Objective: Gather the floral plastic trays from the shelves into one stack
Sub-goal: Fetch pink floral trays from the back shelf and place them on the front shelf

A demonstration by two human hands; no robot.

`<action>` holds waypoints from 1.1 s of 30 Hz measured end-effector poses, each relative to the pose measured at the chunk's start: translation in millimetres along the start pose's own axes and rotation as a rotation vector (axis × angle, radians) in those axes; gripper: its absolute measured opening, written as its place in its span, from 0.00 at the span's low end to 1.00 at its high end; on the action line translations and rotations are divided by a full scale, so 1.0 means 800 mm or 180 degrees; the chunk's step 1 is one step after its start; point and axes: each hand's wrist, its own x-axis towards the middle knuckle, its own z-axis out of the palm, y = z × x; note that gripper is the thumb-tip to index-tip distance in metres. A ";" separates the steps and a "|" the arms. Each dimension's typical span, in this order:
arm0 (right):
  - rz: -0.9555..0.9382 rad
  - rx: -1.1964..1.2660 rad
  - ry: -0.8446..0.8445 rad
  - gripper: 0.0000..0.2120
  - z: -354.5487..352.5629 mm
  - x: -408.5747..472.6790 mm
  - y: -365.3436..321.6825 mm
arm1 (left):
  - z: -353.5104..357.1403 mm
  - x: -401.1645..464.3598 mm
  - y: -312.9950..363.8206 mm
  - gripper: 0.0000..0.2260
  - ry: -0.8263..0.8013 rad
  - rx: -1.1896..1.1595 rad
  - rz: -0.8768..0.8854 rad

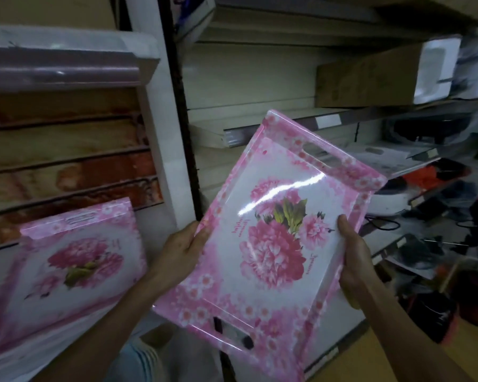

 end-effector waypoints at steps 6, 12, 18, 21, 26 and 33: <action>0.0214 0.0005 -0.0413 0.17 0.082 0.010 0.032 | -0.075 -0.041 -0.021 0.14 0.0359 0.0144 -0.0076; 0.0402 -0.0031 -0.0794 0.18 0.168 0.007 0.066 | -0.144 -0.089 -0.042 0.13 0.0812 0.0485 -0.0298; 0.0623 -0.0114 -0.1239 0.21 0.245 0.003 0.104 | -0.199 -0.133 -0.056 0.13 0.1169 0.0420 -0.0618; 0.0773 -0.0089 -0.1421 0.20 0.284 0.003 0.118 | -0.222 -0.150 -0.065 0.15 0.1279 0.0142 -0.0794; 0.0917 -0.0275 -0.1815 0.22 0.343 -0.006 0.130 | -0.259 -0.167 -0.084 0.16 0.1485 0.0072 -0.1047; 0.0711 -0.0850 -0.1893 0.17 0.397 -0.022 0.160 | -0.299 -0.157 -0.119 0.20 0.1786 -0.0546 -0.1472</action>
